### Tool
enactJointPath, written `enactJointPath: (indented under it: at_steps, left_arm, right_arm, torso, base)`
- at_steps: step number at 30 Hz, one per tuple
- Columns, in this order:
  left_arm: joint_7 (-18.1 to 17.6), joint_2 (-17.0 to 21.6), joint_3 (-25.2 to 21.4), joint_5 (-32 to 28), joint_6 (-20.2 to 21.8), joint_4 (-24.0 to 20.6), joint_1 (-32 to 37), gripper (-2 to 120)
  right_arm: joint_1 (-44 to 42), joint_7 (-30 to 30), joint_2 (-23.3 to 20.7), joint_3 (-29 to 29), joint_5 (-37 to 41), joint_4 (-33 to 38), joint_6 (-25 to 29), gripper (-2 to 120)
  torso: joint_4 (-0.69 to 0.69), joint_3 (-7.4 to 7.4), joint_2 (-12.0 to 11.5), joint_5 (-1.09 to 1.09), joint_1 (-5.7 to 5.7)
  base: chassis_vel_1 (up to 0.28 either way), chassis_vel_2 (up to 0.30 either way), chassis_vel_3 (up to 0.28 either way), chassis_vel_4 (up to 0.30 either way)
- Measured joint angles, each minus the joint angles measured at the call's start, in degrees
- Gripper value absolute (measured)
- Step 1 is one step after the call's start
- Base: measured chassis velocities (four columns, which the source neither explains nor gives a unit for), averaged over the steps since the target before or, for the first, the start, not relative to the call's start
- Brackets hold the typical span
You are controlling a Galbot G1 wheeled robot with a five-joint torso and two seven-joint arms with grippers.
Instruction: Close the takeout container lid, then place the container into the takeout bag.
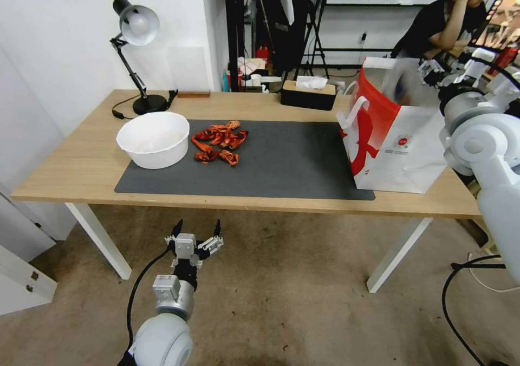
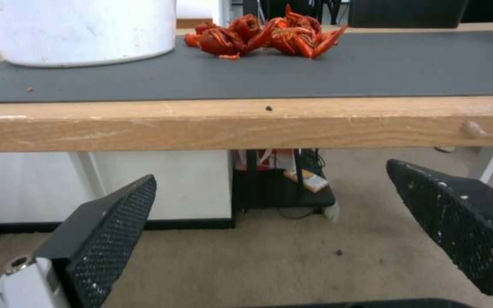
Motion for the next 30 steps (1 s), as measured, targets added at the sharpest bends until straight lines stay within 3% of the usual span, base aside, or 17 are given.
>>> enactJointPath:
  at_steps: [1, 8, 12, 17, 24, 30]
  left_arm:
    - [0.00, 0.00, 0.00, 0.00, 0.00, 0.00, 0.00, 100]
    - [-0.05, -0.03, 0.01, 0.03, 0.26, -0.35, 0.10, 100]
    - [-0.05, -0.02, -0.02, -0.03, 0.31, -0.42, 0.08, 100]
    - [0.08, 0.09, -0.39, -0.14, 0.25, -0.44, 0.08, 100]
    - [1.31, 0.22, -1.43, -0.78, -1.19, -0.33, 0.36, 100]
    - [1.89, 0.02, -1.96, -0.96, -1.94, 0.07, 0.60, 100]
  right_arm:
    - [0.00, 0.00, 0.00, 0.00, 0.00, 0.00, 0.00, 62]
    - [-1.01, -5.58, -0.45, 0.42, 0.71, 0.98, 3.66, 92]
    - [-1.61, -9.82, -1.05, 0.29, 1.06, 3.29, 5.99, 100]
    - [-3.26, -14.89, -1.88, 0.11, 0.03, 6.19, 7.35, 100]
    - [-13.76, -24.54, -4.90, 0.32, -9.63, 11.51, 10.53, 100]
    - [-21.28, -26.72, -6.16, 0.58, -13.96, 13.51, 14.07, 100]
  torso:
    - [0.00, 0.00, 0.00, 0.00, 0.00]
    - [0.00, 0.00, 0.00, 0.00, 0.00]
    - [0.00, 0.00, 0.00, -0.01, 0.00]
    - [0.01, 0.00, 0.00, -0.02, 0.00]
    - [-0.02, -0.01, 0.00, 0.01, 0.00]
    - [0.00, 0.00, 0.00, 0.02, -0.02]
  base:
    - [0.000, 0.000, 0.000, 0.000]
    - [0.000, 0.000, 0.000, 0.000]
    - [0.000, 0.000, 0.000, 0.000]
    - [0.000, 0.000, 0.000, 0.000]
    - [0.000, 0.000, 0.000, 0.000]
    - [0.000, 0.000, 0.000, 0.000]
